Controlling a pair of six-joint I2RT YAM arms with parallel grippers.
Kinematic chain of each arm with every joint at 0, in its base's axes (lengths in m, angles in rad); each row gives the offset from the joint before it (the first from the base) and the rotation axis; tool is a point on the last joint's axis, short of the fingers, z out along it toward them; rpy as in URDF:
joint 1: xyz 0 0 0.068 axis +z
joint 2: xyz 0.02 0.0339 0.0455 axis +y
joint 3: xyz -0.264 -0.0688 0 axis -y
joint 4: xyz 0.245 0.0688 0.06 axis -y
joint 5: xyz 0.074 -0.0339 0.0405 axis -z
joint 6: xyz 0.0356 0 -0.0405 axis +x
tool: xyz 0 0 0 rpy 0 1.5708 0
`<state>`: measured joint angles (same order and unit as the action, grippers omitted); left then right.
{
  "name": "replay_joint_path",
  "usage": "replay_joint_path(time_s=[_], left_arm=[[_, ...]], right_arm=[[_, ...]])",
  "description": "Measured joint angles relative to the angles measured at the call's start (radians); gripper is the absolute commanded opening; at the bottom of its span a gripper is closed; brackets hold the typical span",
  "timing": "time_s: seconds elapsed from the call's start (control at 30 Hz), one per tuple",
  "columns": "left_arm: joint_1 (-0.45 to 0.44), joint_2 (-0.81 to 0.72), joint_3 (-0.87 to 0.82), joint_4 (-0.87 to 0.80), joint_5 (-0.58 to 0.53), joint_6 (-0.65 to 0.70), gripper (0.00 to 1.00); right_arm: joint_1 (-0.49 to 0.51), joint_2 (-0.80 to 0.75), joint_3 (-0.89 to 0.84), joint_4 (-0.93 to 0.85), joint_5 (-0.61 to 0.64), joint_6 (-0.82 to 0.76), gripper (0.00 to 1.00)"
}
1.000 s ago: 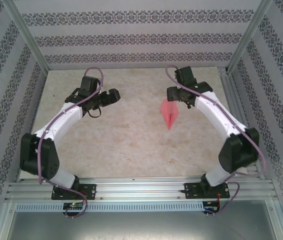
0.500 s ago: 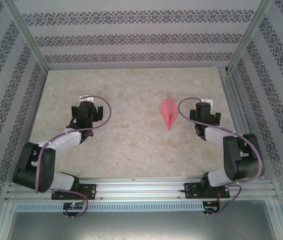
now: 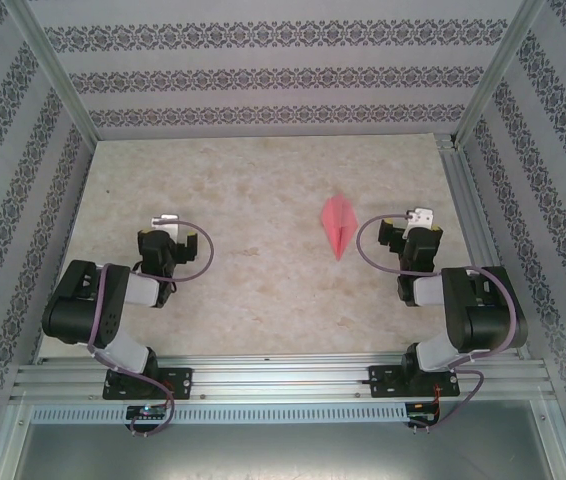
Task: Fold a paper plane with a square sheet of paper (pick it up from the middle)
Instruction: Reset both arms
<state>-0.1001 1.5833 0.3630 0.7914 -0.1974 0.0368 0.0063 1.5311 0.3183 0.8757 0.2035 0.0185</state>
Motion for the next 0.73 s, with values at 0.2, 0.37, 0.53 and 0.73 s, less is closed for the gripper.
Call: replay_joint_path(time_s=[0.2,0.37,0.53,0.73], left_arm=[[0.015,-0.005,0.031,0.031,0.034,-0.011,1.00],[0.015,-0.006,0.032,0.030,0.086,-0.011,1.00],[0.015,-0.006,0.037,0.029,0.115,-0.010,1.00],[0.021,-0.006,0.038,0.023,0.140,-0.011,1.00]], right_arm=[[0.000,0.004,0.003,0.073,0.002,-0.003,0.98],[0.000,0.004,0.003,0.092,0.010,-0.003,0.98],[0.000,0.004,0.003,0.098,0.012,-0.003,0.98],[0.000,0.004,0.003,0.099,0.012,-0.003,0.98]])
